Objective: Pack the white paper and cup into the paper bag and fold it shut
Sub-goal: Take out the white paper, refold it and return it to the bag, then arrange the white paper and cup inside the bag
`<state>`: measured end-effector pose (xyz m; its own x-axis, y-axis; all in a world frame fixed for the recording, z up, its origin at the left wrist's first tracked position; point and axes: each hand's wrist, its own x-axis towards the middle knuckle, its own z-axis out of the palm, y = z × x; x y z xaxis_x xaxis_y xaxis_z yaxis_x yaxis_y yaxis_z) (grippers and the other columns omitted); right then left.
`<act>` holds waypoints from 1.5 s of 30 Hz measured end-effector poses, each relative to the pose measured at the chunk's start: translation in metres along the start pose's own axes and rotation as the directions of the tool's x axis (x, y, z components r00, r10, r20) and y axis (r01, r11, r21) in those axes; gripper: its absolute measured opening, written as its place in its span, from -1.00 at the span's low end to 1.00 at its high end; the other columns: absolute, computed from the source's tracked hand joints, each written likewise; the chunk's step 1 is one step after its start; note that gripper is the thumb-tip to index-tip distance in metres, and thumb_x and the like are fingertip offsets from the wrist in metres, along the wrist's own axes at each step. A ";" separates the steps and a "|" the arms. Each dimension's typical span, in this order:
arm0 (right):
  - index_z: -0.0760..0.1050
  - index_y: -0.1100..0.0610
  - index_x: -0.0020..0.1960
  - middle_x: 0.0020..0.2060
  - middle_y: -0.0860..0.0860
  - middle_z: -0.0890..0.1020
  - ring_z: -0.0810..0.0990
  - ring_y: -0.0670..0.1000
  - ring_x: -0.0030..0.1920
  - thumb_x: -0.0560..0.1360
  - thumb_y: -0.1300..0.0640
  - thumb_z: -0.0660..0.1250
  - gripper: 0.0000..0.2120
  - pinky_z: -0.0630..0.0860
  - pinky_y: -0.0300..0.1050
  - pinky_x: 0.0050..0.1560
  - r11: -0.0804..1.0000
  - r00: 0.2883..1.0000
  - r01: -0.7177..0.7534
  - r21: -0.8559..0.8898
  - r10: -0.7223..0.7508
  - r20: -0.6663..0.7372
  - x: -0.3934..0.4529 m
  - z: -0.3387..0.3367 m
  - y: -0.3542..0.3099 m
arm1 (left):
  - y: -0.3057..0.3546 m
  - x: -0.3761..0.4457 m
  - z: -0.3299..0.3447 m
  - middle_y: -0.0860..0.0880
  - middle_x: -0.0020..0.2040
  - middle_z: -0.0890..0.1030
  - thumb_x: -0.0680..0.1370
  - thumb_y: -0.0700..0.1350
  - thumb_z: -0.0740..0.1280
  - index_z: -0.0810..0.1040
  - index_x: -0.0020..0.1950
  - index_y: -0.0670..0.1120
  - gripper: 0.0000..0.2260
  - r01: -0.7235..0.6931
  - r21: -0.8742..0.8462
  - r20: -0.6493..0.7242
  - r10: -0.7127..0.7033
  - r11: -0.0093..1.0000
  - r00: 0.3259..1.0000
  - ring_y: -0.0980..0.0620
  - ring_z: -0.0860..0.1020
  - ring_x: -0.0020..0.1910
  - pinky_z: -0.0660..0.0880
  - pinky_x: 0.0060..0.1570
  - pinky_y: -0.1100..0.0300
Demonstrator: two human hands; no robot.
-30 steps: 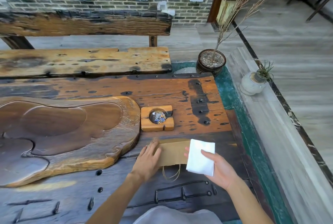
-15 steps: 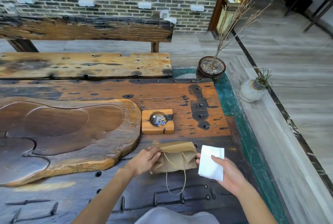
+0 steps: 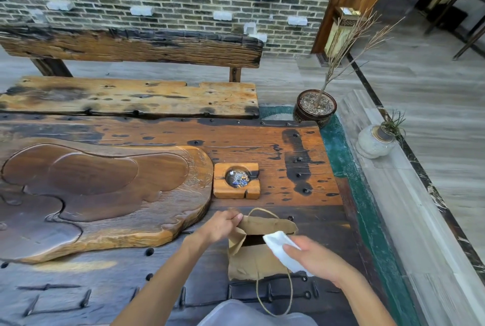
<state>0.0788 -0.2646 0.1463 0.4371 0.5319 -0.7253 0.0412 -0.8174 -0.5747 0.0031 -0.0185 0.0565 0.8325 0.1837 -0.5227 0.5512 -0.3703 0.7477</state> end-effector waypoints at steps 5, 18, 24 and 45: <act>0.41 0.07 0.31 0.11 0.13 0.59 0.56 0.15 0.08 0.60 0.19 0.07 -0.68 0.44 -0.01 -0.04 0.899 0.993 0.117 -0.423 -0.119 0.021 0.037 0.027 -0.017 | 0.001 -0.006 0.004 -0.09 -0.01 0.65 0.67 -0.01 0.16 0.63 0.06 -0.11 -0.71 0.012 0.008 0.001 -0.012 1.000 1.000 -0.04 0.54 0.01 0.43 0.15 0.05; 0.25 0.01 0.49 0.19 0.19 0.57 0.58 0.22 0.10 0.60 0.16 0.09 -0.54 0.43 -0.06 -0.03 0.874 0.999 0.027 -0.485 -0.005 0.046 0.108 0.045 -0.013 | -0.003 -0.023 0.029 -0.06 0.29 0.50 0.51 0.28 0.28 0.37 0.40 -0.01 -0.44 -0.020 -0.143 -0.226 -0.013 0.990 0.974 -0.03 0.50 0.21 0.43 0.24 0.11; 0.36 -0.11 0.00 0.01 0.10 0.46 0.55 0.23 0.08 0.55 0.13 0.08 -0.84 0.49 0.16 0.16 0.916 0.993 0.045 -0.398 0.001 0.115 0.114 0.037 -0.015 | -0.006 -0.040 0.053 0.01 0.51 0.26 0.34 0.30 0.48 -0.07 0.56 0.13 0.00 -0.019 -0.355 -0.259 -0.078 0.935 0.963 0.05 0.28 0.49 0.25 0.51 -0.02; 0.14 0.27 0.53 0.49 0.16 0.28 0.25 0.19 0.51 0.69 0.22 0.06 -0.57 0.23 -0.01 0.49 0.864 0.934 -0.356 0.357 0.339 0.111 0.125 0.061 -0.026 | 0.011 -0.053 0.043 -0.20 0.06 0.57 0.50 -0.40 0.06 0.08 0.60 -0.04 -0.33 0.200 -0.304 -0.275 -0.286 0.932 0.918 -0.11 0.51 -0.10 0.43 -0.12 0.11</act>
<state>0.0777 -0.1633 0.0471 0.3226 0.2443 -0.9145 -0.4405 -0.8164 -0.3735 -0.0372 -0.0714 0.0751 0.6218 0.5247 -0.5815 0.6968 -0.0317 0.7166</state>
